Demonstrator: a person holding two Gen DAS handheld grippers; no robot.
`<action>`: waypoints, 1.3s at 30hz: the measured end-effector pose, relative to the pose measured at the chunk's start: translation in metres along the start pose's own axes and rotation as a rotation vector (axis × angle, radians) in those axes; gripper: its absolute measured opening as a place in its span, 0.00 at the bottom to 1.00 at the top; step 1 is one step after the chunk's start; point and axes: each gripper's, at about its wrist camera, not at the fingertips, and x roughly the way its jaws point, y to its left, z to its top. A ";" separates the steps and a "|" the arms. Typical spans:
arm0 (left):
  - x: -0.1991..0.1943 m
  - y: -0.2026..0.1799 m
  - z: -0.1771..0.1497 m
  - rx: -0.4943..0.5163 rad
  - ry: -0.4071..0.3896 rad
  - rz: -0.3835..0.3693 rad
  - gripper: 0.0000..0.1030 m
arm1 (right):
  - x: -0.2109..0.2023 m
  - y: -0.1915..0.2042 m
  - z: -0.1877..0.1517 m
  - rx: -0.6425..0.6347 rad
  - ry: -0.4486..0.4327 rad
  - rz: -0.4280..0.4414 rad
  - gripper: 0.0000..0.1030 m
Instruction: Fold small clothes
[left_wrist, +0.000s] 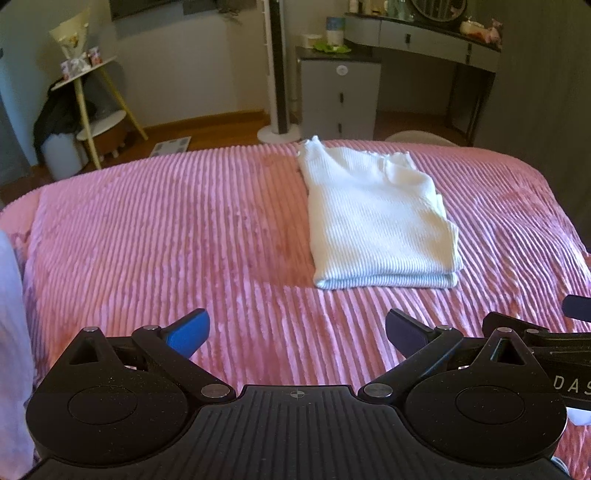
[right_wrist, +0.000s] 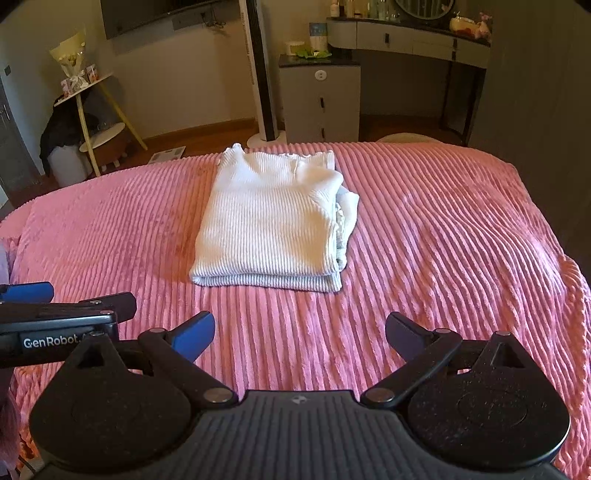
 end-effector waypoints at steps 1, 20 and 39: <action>-0.001 0.000 0.000 -0.001 0.000 -0.001 1.00 | 0.000 0.000 0.000 0.001 -0.001 0.001 0.96; -0.004 -0.003 0.000 -0.010 -0.003 -0.003 1.00 | -0.005 -0.002 -0.001 0.006 -0.017 -0.005 0.96; -0.006 -0.010 0.002 0.007 -0.008 -0.014 1.00 | -0.011 -0.008 0.003 0.004 -0.036 -0.018 0.96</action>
